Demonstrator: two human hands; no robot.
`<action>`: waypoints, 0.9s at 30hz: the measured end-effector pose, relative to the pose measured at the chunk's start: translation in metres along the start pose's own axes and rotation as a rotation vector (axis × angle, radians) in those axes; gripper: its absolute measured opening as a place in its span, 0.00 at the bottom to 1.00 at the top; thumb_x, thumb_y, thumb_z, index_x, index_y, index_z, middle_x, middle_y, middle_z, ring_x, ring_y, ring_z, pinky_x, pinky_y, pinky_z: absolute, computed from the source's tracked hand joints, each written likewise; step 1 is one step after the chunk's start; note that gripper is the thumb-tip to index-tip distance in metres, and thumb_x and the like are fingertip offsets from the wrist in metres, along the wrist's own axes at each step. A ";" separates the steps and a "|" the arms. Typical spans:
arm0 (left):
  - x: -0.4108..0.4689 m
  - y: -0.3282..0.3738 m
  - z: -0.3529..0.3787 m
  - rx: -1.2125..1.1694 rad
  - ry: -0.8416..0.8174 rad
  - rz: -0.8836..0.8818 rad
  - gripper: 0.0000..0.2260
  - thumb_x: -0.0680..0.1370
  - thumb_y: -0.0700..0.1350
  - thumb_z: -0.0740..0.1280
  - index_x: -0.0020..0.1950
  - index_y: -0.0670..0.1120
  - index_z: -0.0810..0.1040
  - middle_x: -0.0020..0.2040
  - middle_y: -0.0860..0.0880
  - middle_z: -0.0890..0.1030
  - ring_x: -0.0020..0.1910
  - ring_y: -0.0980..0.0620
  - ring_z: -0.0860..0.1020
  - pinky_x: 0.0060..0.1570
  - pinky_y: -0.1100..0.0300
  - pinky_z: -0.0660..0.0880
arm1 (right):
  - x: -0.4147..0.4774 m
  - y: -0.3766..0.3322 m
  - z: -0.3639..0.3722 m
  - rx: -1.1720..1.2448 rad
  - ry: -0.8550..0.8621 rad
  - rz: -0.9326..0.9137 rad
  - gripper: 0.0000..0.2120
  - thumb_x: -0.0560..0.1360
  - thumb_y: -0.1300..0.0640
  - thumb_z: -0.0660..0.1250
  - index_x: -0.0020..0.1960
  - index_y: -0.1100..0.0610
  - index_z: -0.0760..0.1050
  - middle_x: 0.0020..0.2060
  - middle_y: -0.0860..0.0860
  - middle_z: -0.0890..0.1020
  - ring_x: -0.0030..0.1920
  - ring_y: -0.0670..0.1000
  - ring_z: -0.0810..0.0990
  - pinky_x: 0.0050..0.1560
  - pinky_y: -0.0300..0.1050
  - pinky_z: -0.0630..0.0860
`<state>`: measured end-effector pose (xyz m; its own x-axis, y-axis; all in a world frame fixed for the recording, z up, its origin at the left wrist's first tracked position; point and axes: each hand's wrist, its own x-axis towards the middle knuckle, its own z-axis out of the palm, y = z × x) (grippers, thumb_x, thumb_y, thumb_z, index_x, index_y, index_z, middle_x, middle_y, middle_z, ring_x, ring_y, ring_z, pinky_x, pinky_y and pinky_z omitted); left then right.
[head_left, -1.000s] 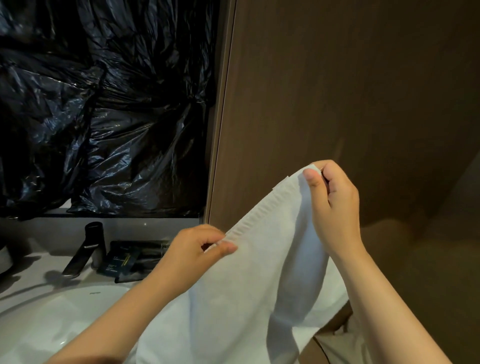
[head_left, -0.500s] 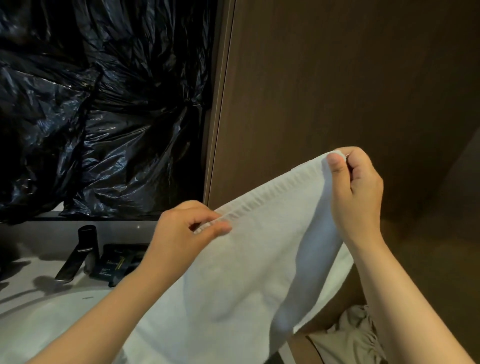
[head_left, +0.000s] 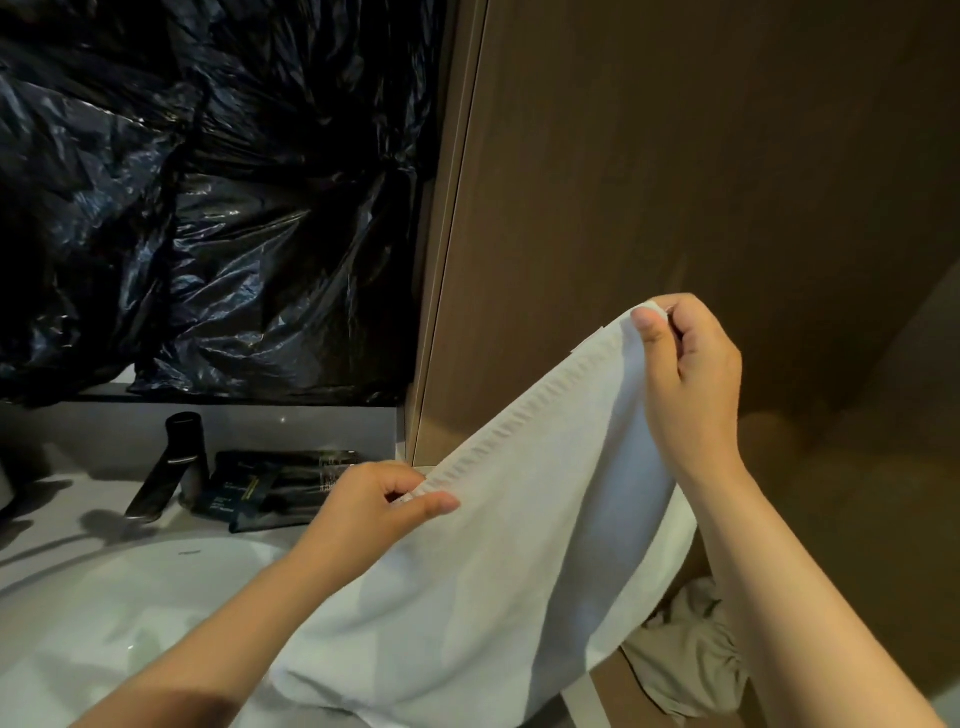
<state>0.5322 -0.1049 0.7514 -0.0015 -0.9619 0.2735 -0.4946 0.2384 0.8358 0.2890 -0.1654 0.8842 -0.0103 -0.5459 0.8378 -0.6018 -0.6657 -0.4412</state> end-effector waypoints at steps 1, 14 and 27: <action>0.000 -0.005 0.001 0.020 -0.026 -0.024 0.23 0.67 0.64 0.69 0.29 0.44 0.75 0.28 0.50 0.73 0.27 0.58 0.69 0.32 0.63 0.68 | 0.001 0.000 -0.002 -0.001 0.013 0.003 0.08 0.82 0.53 0.60 0.47 0.52 0.74 0.39 0.38 0.75 0.43 0.37 0.76 0.41 0.24 0.69; 0.016 -0.001 -0.032 0.164 0.150 0.186 0.01 0.71 0.48 0.75 0.41 0.53 0.86 0.38 0.56 0.80 0.41 0.59 0.77 0.40 0.70 0.70 | -0.001 0.026 -0.032 -0.056 0.086 0.084 0.10 0.83 0.51 0.58 0.46 0.53 0.73 0.38 0.39 0.74 0.41 0.36 0.75 0.39 0.23 0.68; -0.013 -0.087 -0.016 0.446 -0.214 -0.066 0.09 0.76 0.54 0.69 0.39 0.53 0.81 0.37 0.53 0.79 0.37 0.60 0.75 0.37 0.67 0.68 | -0.012 0.047 -0.019 -0.097 0.064 0.213 0.09 0.82 0.52 0.59 0.47 0.52 0.74 0.39 0.42 0.76 0.41 0.40 0.76 0.41 0.28 0.69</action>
<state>0.5887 -0.1114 0.6830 -0.1128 -0.9900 0.0845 -0.8230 0.1407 0.5504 0.2457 -0.1804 0.8590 -0.1939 -0.6336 0.7490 -0.6542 -0.4854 -0.5800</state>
